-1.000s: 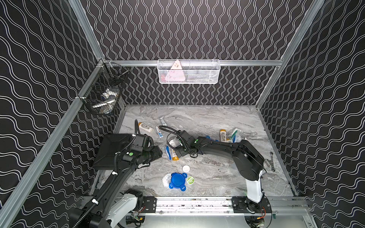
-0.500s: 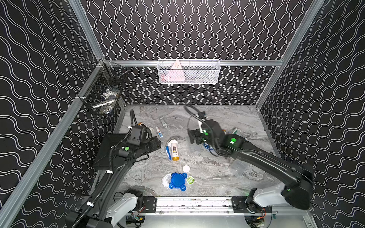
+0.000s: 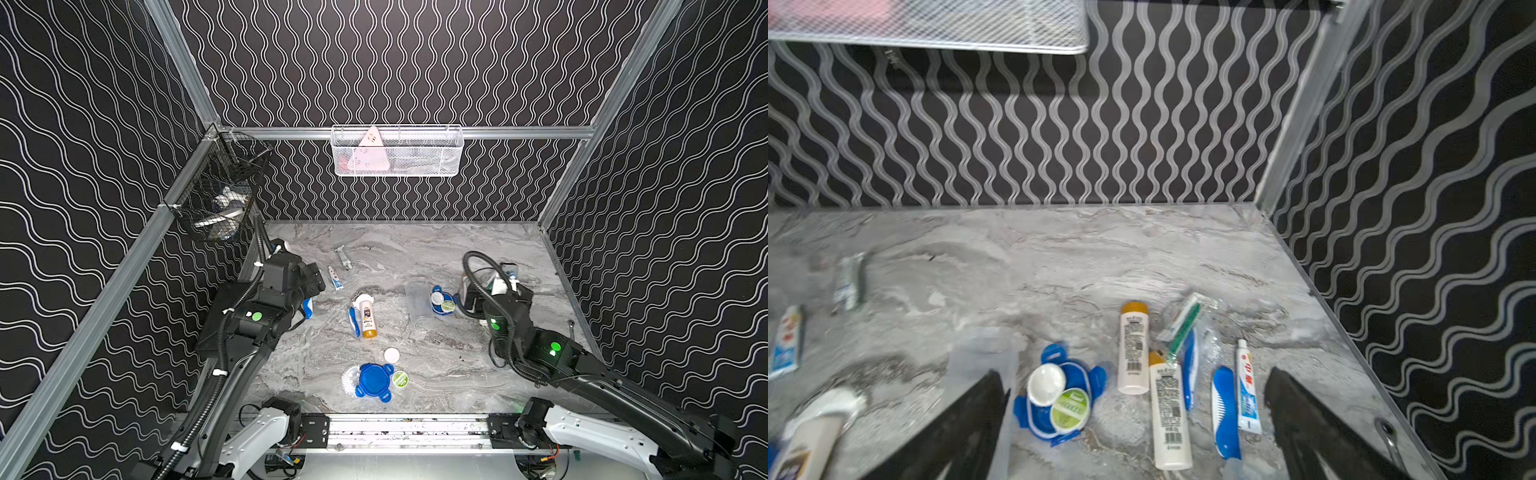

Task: Take out toiletry kits
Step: Reset both arms

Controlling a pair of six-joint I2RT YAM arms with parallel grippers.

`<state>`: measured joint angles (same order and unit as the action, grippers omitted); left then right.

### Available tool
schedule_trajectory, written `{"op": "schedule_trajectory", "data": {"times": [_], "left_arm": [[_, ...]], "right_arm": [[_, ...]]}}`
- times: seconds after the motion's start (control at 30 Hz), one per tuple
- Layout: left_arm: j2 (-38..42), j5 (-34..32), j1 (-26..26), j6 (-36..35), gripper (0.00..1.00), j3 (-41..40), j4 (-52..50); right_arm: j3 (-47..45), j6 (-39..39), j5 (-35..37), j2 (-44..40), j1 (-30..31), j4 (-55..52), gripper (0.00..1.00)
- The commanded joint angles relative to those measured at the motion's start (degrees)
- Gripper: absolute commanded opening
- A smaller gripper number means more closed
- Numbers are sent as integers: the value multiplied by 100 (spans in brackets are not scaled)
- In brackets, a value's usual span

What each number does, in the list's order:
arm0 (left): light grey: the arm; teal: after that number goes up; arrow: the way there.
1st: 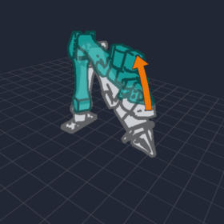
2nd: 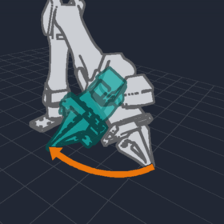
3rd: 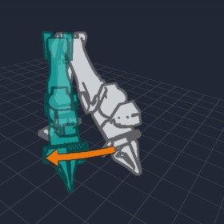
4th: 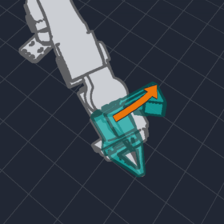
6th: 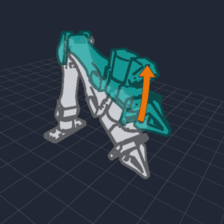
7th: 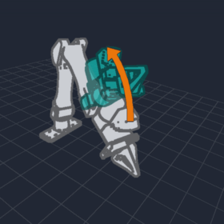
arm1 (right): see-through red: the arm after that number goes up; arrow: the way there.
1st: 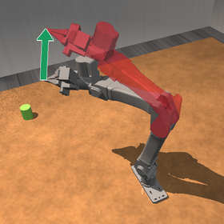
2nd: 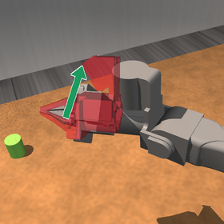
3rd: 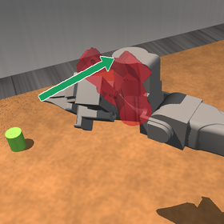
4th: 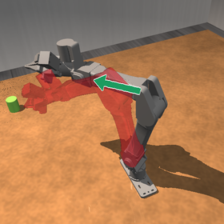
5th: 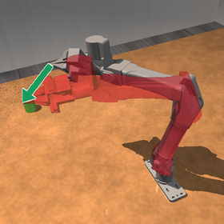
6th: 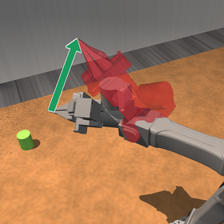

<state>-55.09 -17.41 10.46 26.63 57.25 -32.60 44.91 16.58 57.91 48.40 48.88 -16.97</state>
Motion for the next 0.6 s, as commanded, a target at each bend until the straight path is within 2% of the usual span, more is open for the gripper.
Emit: {"op": "schedule_trajectory", "data": {"times": [0.0,0.07,0.1,0.13,0.17,0.2,0.27,0.3,0.37,0.43,0.47,0.5,0.57], "left_arm": [[-86,-1065,-9,-395,84,-347,707],[-37,-1378,-9,-247,86,-583,969],[21,-1275,-9,-345,86,-694,1156],[103,-1192,-9,-426,86,-806,1297],[145,-1184,-9,-457,86,-890,1388],[172,-1248,-9,-494,86,-973,1481],[197,-1609,-9,-714,87,-1210,1823],[215,-1871,-9,-958,88,-1423,2144],[206,-2415,-25,-1395,91,-1886,2965],[48,-2571,-44,-2139,93,-2555,4177],[-82,-2606,-67,-2303,94,-2787,4596],[-254,-2629,-107,-2294,95,-2972,4896],[-594,-2438,-156,-2169,98,-3220,5304]], "right_arm": [[-536,-28,-36,-200,-470,1206,100],[-415,517,-1186,13,-962,730,100],[-165,450,-2497,265,-1367,368,100],[145,528,-3500,628,-1689,-28,96],[436,843,-3824,988,-1808,-508,94],[607,990,-3715,1262,-1829,-751,94],[302,1257,-3124,1149,-1834,-381,98],[-183,1276,-2587,787,-1847,284,100],[-1272,760,-1681,0,-1874,1986,100],[-2119,378,-84,-402,-1991,3511,100],[-2271,383,618,-419,-2122,3766,100],[-2285,602,1162,-390,-2245,3539,100],[-2111,1267,1383,-197,-2731,2480,100]]}}
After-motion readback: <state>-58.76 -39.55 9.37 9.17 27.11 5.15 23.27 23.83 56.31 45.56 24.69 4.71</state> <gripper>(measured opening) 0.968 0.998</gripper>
